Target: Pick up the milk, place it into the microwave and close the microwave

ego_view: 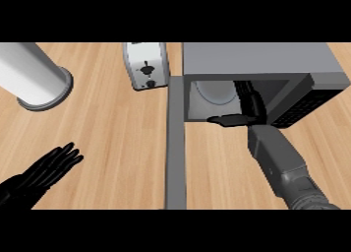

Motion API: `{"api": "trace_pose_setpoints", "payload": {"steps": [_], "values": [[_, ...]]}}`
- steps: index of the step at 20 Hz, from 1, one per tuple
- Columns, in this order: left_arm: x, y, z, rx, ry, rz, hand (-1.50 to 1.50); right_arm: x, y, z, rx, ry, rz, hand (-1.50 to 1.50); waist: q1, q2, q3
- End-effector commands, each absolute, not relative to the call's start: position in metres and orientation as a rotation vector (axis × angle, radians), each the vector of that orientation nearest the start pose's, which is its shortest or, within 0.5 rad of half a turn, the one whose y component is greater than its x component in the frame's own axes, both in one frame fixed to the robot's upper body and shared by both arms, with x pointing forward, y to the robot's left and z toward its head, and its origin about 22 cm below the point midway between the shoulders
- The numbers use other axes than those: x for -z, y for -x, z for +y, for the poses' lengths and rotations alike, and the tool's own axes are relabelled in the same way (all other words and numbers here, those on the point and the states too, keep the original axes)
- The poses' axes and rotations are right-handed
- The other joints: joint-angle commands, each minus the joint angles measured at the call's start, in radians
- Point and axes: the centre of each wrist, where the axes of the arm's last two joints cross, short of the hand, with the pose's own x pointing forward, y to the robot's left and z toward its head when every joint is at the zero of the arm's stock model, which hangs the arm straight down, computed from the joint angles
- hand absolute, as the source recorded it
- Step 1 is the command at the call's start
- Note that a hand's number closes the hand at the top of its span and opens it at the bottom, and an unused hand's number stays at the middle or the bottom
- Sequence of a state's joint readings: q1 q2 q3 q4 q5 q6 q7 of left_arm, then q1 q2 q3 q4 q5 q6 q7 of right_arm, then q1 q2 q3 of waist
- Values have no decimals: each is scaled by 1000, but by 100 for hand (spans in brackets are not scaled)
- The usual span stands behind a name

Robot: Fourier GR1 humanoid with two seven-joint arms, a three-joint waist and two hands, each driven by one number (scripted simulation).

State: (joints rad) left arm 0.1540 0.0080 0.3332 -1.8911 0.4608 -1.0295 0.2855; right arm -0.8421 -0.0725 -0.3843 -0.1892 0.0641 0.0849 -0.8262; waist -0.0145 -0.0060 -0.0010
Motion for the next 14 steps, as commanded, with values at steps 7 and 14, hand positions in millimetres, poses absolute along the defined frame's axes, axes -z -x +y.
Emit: {"api": "trace_pose_setpoints", "payload": {"steps": [7, 14], "values": [[-43, -208, 290, 566, 583, -1635, 150, 140, -294, -211, -18, -91, -1689, -150, -41, -15, -3], [-35, -231, 257, 669, 556, -1573, 150, 158, -242, -276, 16, -18, -1709, -150, -70, -13, -5]]}}
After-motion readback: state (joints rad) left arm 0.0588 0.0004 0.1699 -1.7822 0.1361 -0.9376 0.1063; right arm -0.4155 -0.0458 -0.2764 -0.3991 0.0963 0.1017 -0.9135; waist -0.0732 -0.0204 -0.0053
